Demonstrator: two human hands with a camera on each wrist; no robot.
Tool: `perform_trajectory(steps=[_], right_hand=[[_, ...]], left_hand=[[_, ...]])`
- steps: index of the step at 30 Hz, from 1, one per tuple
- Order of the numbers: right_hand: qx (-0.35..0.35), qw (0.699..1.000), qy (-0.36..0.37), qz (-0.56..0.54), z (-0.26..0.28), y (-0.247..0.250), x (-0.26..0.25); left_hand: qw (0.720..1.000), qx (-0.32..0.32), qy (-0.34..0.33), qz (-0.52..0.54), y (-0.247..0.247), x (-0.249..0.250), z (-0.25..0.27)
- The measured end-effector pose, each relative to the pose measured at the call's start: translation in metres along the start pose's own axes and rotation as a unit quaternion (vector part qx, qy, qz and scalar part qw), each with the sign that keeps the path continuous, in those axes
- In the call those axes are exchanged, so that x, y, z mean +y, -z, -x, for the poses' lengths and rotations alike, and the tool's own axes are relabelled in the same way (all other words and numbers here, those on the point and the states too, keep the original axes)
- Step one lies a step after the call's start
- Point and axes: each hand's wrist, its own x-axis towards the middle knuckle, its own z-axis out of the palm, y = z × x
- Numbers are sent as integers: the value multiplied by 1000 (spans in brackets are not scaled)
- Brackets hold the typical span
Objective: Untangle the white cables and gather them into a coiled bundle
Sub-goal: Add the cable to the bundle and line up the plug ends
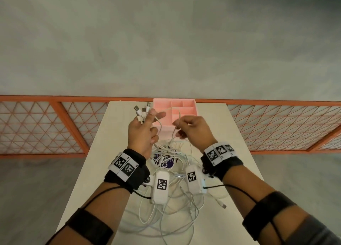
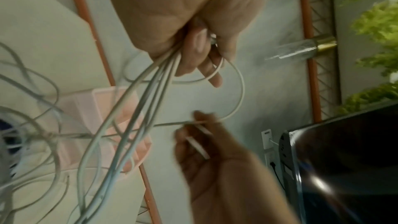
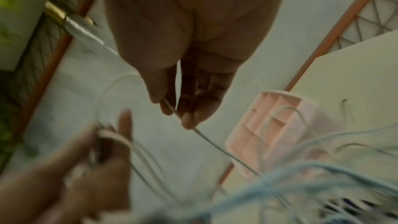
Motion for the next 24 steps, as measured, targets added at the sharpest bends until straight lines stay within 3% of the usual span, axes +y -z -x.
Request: perform_trajectory(steps=[3, 9, 15, 19, 24], right_hand=[[-3, 994, 16, -109, -5, 8, -31], [1, 980, 94, -173, 0, 17, -84], [47, 953, 166, -249, -7, 27, -112], [29, 962, 119, -243, -7, 22, -89], [-8, 996, 12, -93, -1, 4, -19]], left_hand=[[1000, 10, -4, -4, 0, -7, -2], [992, -62, -14, -108, -2, -32, 1], [965, -79, -70, -242, 8, -41, -6], [973, -33, -73, -218, 8, -40, -11], [982, -21, -81, -171, 4, -28, -14]])
